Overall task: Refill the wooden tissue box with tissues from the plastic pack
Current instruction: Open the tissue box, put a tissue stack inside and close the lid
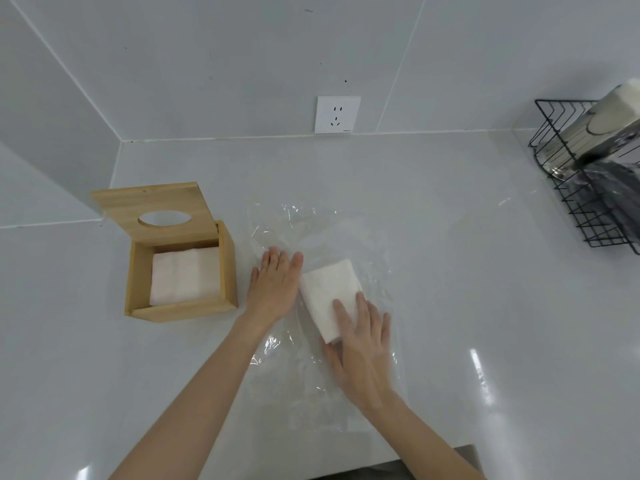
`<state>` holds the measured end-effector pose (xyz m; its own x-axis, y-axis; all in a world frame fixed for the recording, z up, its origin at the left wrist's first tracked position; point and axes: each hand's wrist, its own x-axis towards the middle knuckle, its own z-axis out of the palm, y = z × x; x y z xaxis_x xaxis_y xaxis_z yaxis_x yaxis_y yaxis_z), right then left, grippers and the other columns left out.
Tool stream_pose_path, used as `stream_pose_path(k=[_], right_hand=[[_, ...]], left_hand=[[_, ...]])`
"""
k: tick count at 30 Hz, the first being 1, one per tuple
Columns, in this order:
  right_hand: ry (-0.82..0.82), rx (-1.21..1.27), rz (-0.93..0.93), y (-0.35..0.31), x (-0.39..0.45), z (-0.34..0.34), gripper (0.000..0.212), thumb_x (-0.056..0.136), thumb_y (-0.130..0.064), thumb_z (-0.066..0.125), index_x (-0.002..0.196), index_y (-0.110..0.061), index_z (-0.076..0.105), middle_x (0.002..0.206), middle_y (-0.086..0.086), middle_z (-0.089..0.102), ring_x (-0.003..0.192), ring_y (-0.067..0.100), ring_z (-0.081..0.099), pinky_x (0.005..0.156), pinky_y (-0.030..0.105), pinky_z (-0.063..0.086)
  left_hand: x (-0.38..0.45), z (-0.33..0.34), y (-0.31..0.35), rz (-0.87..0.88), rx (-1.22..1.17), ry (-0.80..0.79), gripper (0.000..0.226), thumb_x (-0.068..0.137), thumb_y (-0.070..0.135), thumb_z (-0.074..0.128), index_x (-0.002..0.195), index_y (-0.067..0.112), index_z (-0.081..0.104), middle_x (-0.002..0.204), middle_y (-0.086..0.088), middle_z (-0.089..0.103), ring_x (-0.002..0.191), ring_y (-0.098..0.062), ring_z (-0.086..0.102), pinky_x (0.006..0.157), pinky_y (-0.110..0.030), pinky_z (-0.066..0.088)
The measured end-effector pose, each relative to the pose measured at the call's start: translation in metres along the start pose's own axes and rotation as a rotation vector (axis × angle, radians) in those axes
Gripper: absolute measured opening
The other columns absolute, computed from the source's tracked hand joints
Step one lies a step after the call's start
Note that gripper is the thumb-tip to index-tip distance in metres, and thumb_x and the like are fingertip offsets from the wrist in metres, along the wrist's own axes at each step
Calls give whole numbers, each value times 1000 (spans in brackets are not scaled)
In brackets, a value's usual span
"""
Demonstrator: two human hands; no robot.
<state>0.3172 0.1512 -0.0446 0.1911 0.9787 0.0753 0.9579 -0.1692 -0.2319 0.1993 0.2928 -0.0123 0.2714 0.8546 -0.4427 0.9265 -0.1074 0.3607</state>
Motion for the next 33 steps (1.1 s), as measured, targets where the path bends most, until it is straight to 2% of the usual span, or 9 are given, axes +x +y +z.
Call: stream_pose_path(k=[2, 7, 10, 14, 17, 21, 25, 27, 33], right_hand=[[-14, 22, -4, 0, -5, 0, 65, 70, -36, 64, 129, -20, 44, 136, 22, 45, 120, 34, 35, 102, 52, 20], [-52, 25, 12, 8, 19, -5, 58, 72, -41, 48, 126, -22, 44, 134, 21, 48, 117, 35, 35, 102, 56, 31], [-98, 70, -16, 19, 50, -5, 57, 76, -45, 47, 128, -23, 42, 136, 22, 46, 120, 38, 38, 100, 54, 40], [-138, 107, -27, 20, 84, -7, 58, 79, -38, 59, 130, -20, 41, 142, 25, 38, 125, 46, 39, 105, 52, 33], [-174, 165, -27, 13, 89, -9, 58, 80, -33, 60, 133, -15, 43, 147, 24, 29, 131, 45, 29, 110, 49, 25], [-181, 204, -42, 17, 75, -8, 55, 79, -33, 63, 128, -19, 44, 144, 24, 35, 129, 45, 35, 106, 51, 35], [-260, 215, -74, 20, 48, -15, 52, 84, -45, 41, 132, -31, 26, 151, 19, 23, 137, 40, 20, 112, 45, 22], [-291, 217, -68, 20, 38, -19, 51, 80, -49, 28, 128, -35, 20, 152, 19, 20, 138, 40, 18, 113, 45, 20], [-316, 250, -9, 15, 36, -27, 61, 79, -49, 50, 132, -22, 36, 155, 13, 7, 143, 31, -1, 117, 44, 14]], left_hand=[[1, -2, -1, -12, -28, 15, 45, 92, 13, 16, 135, 4, 26, 146, -23, 21, 138, -34, 14, 108, -52, 24], [-15, -3, -5, -27, -103, 71, 55, 97, 40, 13, 145, 13, 19, 156, -11, 9, 144, -21, 1, 116, -45, 1], [-31, 1, -7, 43, -94, 135, 54, 97, 40, 18, 144, 13, 21, 157, -5, 10, 144, -16, 1, 117, -39, -1], [-40, 13, -9, 130, -162, 49, 57, 97, 43, 16, 145, 12, 16, 157, -3, 6, 144, -13, -1, 118, -34, 1], [-36, 13, -9, 93, -300, -19, 52, 99, 36, 16, 145, 11, 11, 157, -4, 2, 144, -13, -4, 119, -33, -2], [-33, 9, -6, 34, -473, -59, 50, 100, 32, 14, 146, 13, 7, 157, -1, -1, 143, -11, -5, 118, -35, -5], [-29, -1, 0, 8, -532, -31, 41, 100, 21, 15, 134, 6, 33, 153, -13, 20, 144, -23, 9, 118, -44, 7], [-35, -7, 6, 5, -606, -34, 44, 100, 26, 17, 139, 8, 29, 154, -8, 19, 143, -21, 11, 117, -36, 8], [-40, 0, 8, 72, -271, 62, 50, 98, 36, 26, 142, 13, 27, 154, -12, 20, 143, -22, 12, 118, -37, 11]])
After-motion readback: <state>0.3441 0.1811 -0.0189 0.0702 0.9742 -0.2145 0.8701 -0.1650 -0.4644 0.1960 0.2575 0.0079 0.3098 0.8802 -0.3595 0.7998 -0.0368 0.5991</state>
